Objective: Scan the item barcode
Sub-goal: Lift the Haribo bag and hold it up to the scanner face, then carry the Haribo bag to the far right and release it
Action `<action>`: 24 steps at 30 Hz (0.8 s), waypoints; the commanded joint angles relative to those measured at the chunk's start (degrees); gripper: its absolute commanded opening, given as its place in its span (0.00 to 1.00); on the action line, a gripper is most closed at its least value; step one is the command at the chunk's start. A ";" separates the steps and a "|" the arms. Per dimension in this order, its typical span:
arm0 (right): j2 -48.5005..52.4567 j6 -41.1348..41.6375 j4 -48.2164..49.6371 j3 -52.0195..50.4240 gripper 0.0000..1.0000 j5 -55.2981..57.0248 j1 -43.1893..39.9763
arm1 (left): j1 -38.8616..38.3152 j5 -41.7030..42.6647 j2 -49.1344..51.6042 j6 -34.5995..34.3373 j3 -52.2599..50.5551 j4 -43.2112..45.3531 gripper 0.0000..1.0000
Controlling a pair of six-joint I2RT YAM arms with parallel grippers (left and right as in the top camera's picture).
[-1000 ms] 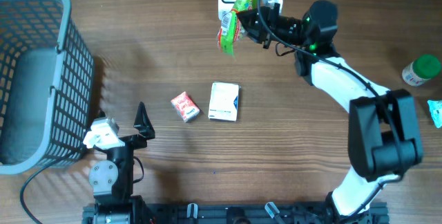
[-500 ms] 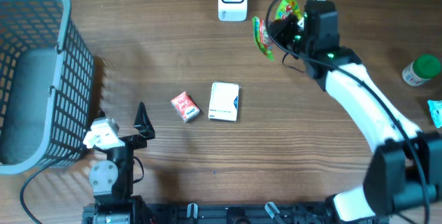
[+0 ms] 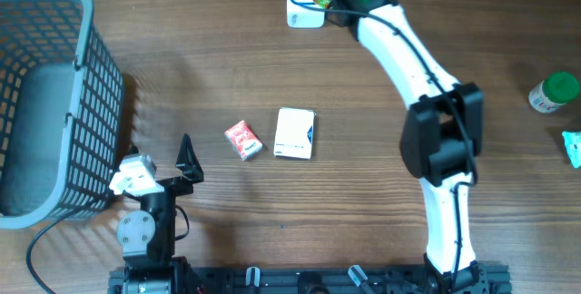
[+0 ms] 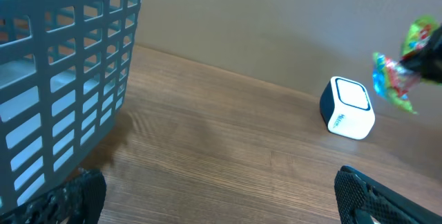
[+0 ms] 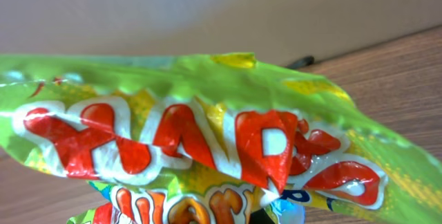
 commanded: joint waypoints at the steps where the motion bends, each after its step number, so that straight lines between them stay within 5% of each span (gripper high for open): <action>1: 2.67 -6.14 2.91 2.32 0.05 10.93 2.64 | -0.15 0.66 -0.13 -0.28 -0.15 -0.20 1.00; 11: 3.50 -9.31 -3.15 3.63 0.05 19.71 3.15 | -0.15 0.66 -0.13 -0.28 -0.15 -0.20 1.00; 18: 2.69 3.80 -41.66 20.31 0.05 21.11 1.68 | -0.15 0.66 -0.13 -0.28 -0.15 -0.20 1.00; 24: 1.62 14.12 -65.99 20.85 0.05 24.68 -7.52 | -0.15 0.66 -0.13 -0.28 -0.15 -0.20 1.00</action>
